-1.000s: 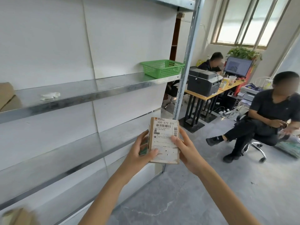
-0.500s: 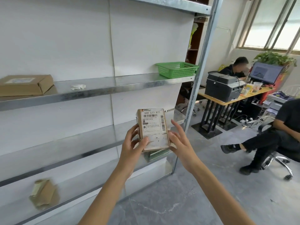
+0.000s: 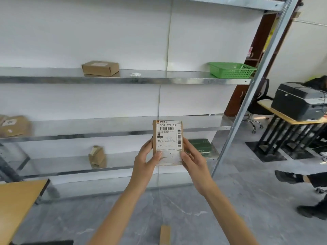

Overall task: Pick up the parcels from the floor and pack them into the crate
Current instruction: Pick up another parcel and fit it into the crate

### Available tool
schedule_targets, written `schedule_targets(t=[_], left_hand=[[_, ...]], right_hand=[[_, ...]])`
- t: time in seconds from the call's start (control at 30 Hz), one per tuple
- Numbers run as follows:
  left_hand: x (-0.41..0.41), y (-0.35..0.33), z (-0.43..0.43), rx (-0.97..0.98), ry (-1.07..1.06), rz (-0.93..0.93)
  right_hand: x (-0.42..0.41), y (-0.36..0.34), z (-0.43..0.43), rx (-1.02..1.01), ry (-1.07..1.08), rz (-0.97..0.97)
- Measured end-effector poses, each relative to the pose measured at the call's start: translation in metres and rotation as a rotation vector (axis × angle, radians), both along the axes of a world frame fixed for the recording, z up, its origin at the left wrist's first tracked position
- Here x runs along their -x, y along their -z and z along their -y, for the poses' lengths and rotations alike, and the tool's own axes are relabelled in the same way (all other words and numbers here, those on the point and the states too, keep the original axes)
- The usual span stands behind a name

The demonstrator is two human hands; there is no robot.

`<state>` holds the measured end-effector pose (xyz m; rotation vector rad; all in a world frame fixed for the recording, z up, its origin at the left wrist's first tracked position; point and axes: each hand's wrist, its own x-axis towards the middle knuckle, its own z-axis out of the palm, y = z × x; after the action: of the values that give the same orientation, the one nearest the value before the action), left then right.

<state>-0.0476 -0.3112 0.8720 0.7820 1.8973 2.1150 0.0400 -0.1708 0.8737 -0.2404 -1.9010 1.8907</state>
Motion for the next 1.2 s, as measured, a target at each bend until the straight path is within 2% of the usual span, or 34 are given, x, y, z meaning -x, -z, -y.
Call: schedule_targets(t=[0.13,0.47,0.73,0.9,1.2], left_hand=[[-0.023,-0.002,0.043,-0.010,-0.051,-0.015],[-0.097,0.011,0.177,-0.032,-0.201,0.083],[-0.155,0.029,0.290,0.006,-0.226,0.165],[-0.190,0.028,0.318,-0.045,-0.230,0.217],[-0.259,0.019,0.341,-0.003,-0.330,0.190]], right_hand=[[-0.022,0.000,0.042,0.036,-0.035,-0.019],[-0.083,0.008,0.178,0.086,-0.093,0.000],[-0.135,0.030,0.284,0.127,-0.151,0.036],[-0.164,0.029,0.312,0.086,-0.175,0.020],[-0.217,0.021,0.327,0.079,-0.302,0.032]])
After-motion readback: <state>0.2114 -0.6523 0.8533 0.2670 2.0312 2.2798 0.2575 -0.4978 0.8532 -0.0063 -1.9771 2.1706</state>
